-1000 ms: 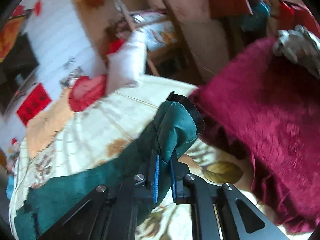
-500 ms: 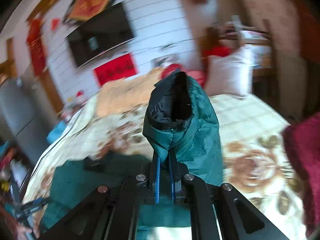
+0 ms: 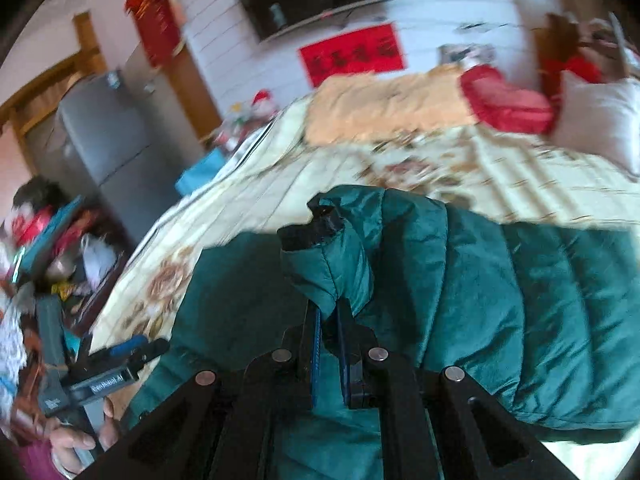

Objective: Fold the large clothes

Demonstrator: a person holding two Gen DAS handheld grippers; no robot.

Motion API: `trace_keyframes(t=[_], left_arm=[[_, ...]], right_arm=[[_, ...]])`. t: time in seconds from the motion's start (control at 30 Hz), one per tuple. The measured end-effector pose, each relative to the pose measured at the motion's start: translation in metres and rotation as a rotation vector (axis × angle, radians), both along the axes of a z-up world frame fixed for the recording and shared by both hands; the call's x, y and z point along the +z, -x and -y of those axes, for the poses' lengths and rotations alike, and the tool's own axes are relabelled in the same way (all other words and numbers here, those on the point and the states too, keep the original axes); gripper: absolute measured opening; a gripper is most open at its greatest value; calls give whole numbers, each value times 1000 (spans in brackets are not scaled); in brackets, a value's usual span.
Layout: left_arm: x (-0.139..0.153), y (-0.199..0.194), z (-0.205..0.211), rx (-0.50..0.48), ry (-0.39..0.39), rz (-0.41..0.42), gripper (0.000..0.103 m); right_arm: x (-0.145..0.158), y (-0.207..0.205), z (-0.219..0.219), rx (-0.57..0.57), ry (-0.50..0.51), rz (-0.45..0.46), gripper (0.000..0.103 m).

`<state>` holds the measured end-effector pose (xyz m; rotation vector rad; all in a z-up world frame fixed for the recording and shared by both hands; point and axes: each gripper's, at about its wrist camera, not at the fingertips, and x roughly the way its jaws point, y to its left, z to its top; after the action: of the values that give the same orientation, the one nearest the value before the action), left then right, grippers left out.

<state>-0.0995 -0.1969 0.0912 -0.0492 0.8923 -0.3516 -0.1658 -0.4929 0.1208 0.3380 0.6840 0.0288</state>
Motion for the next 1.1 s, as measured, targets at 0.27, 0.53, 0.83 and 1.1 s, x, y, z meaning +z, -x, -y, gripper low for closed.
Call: trace_keyframes(t=[0.27,0.53,0.83,1.1], left_arm=[[-3,-5,-3,4,16,-21,71],[2,-6,4,-27,99,-52,71],[17,-13,56,-142,185,-90,79],[-5,-32,108,-108,190,-173,79]], right_arm=[[-67,-54,-62,92,-75,-117,7],[-44,-35,-59,178,-104,-80,68],[9,23,-12,66,-24,-26,68],[21,74,42,-36,-88,-6,69]])
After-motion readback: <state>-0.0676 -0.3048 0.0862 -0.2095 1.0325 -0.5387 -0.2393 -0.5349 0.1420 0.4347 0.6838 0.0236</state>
